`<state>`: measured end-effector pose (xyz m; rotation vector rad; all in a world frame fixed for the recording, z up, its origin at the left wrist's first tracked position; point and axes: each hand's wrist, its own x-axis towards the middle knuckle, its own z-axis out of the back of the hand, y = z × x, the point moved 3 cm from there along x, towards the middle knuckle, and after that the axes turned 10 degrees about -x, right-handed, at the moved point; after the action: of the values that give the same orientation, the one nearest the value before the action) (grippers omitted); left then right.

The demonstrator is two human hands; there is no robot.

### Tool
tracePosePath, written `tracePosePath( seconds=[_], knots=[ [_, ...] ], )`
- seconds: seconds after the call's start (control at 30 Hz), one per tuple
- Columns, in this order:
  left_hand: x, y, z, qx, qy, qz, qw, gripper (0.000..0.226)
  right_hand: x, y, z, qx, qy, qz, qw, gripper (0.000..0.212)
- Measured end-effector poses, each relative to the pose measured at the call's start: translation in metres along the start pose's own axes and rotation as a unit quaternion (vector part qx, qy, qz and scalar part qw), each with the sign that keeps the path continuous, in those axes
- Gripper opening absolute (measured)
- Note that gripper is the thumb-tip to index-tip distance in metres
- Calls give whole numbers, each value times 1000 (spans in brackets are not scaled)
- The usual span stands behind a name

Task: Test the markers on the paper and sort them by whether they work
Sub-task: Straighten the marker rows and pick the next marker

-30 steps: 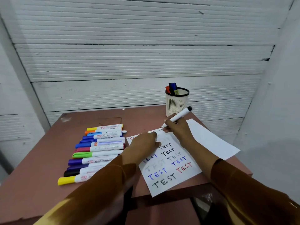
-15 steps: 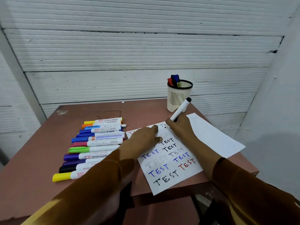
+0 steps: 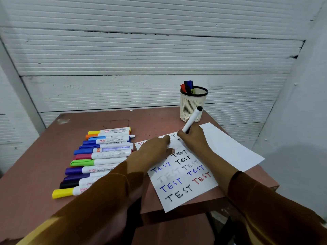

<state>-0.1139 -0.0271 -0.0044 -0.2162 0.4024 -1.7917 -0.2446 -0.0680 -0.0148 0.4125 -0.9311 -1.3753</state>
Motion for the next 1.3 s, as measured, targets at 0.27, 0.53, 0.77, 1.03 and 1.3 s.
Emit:
tracePosePath(
  seconds=[0.27, 0.53, 0.77, 1.03, 1.3],
  knots=[
    [-2, -1, 0, 5, -5, -3, 1000, 41, -1, 0, 6, 34, -24, -32, 999, 12],
    [-1, 0, -1, 6, -9, -7, 1000, 40, -5, 4, 1, 10, 17, 8, 1000, 16],
    [0, 0, -1, 7, -5, -5, 1000, 42, 2, -4, 3, -14, -40, -20, 999, 13],
    [1, 1, -1, 1, -5, -10, 1000, 41, 9, -11, 10, 324, -6, -73, 943, 9],
    [3, 2, -2, 12, 4, -7, 1000, 40, 6, -10, 4, 146, 13, -84, 986, 18]
  ],
)
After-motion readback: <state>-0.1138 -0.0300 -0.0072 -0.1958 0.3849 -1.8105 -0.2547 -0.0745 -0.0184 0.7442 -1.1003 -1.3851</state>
